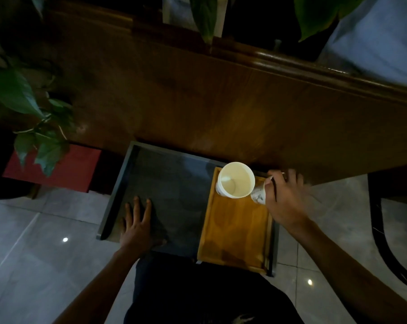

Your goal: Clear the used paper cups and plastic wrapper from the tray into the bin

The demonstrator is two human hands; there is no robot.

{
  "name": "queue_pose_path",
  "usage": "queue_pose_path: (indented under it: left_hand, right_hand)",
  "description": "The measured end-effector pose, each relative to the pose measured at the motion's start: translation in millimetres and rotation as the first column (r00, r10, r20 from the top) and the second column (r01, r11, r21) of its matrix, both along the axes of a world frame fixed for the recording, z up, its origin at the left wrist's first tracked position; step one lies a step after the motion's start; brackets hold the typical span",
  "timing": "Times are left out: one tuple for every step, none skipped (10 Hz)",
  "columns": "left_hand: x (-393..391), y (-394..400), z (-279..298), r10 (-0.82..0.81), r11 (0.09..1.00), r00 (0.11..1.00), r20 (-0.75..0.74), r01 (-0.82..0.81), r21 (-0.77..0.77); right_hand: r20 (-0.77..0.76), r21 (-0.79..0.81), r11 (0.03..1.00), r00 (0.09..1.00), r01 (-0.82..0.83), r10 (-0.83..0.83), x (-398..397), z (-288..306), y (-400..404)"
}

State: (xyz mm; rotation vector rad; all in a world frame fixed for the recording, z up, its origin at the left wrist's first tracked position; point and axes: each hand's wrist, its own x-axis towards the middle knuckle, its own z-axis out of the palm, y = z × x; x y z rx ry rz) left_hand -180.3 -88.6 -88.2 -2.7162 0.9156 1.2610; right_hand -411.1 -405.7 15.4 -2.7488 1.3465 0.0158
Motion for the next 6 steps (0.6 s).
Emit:
queue_pose_path:
  left_hand:
    - [0, 0, -1, -0.013, 1.0, 1.0, 0.004, 0.013, 0.005]
    - [1, 0, -1, -0.018, 1.0, 1.0, -0.014, 0.018, 0.026]
    - [0, -3, -1, -0.021, 0.999, 1.0, -0.02, 0.022, 0.035]
    - [0, -8, 1, -0.002, 0.999, 1.0, -0.006, 0.003, 0.053]
    - [0, -9, 3, -0.005, 0.997, 1.0, 0.008, 0.004, 0.076]
    - [-3, -10, 4, -0.017, 0.996, 0.999, 0.047, 0.013, 0.084]
  right_hand:
    - [0.011, -0.022, 1.0, 1.0, -0.001, 0.001, -1, -4, -1]
    - [0.009, -0.001, 1.0, 1.0, -0.003, 0.003, 1, -6, -1]
    - [0.002, 0.028, 0.999, 1.0, 0.017, -0.018, 2, -4, 1]
    - [-0.019, 0.095, 0.995, 0.999, 0.042, -0.041, 4, 1, 0]
    - [-0.003, 0.152, 0.988, 1.0, 0.029, -0.029, 5, 6, -1]
    - [0.161, 0.281, 0.955, 0.977, 0.092, -0.142, 3, 18, 0]
